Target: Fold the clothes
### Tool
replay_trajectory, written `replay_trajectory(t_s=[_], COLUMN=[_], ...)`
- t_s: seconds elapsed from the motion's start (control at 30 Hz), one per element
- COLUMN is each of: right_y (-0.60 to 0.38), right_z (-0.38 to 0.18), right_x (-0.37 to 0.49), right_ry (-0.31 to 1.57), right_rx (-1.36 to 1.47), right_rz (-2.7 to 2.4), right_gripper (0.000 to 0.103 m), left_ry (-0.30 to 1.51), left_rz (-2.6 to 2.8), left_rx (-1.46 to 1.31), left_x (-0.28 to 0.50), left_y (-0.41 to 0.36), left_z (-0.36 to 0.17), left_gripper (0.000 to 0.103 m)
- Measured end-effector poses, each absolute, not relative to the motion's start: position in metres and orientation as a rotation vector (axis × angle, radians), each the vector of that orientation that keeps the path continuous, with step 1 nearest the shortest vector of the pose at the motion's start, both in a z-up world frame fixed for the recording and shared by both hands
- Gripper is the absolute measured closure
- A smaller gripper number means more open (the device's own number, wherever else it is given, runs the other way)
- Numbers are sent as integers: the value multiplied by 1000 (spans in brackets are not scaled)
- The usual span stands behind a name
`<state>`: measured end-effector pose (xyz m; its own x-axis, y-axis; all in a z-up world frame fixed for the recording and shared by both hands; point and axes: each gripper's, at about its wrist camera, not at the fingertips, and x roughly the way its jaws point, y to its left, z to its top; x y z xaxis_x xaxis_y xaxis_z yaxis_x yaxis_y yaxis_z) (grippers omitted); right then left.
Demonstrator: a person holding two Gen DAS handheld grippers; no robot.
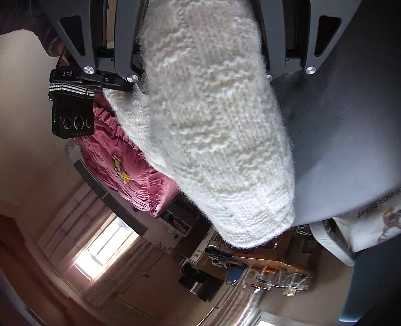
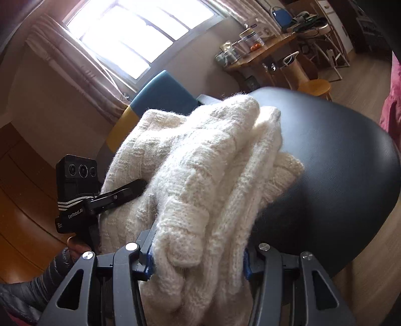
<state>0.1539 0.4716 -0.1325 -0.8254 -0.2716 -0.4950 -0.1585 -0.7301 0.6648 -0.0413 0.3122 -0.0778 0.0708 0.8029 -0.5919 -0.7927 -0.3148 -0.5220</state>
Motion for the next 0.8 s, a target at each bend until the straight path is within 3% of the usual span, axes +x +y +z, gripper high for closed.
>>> replay_trajectory(t_s=[0.23,0.4,0.53,0.67,0.8], right_y=[506,530,532,533,518], right_z=[-168,-193,-194,-196,-160], right_x=[160,164,165,165,173], right_ry=[-1152,-1168,-1187,-1205,-974], right_rx=[1063,1181,1125,1070,1047], right_rz=[-2798,-2852,-2857,-2863,-2996], right_gripper=[52,51,50,46,46], left_ry=[96,258,144,67,64], left_rz=[1559,1605,1618,1653,1779], left_rx=[-1012,-1164,-1257,-1277,-1194], left_x=[-64,-83,-101,-104,-103], left_y=[407,446,426,401,374], left_z=[-79,-133,-162,-161,-140], left_gripper=[47,37,8,6,7])
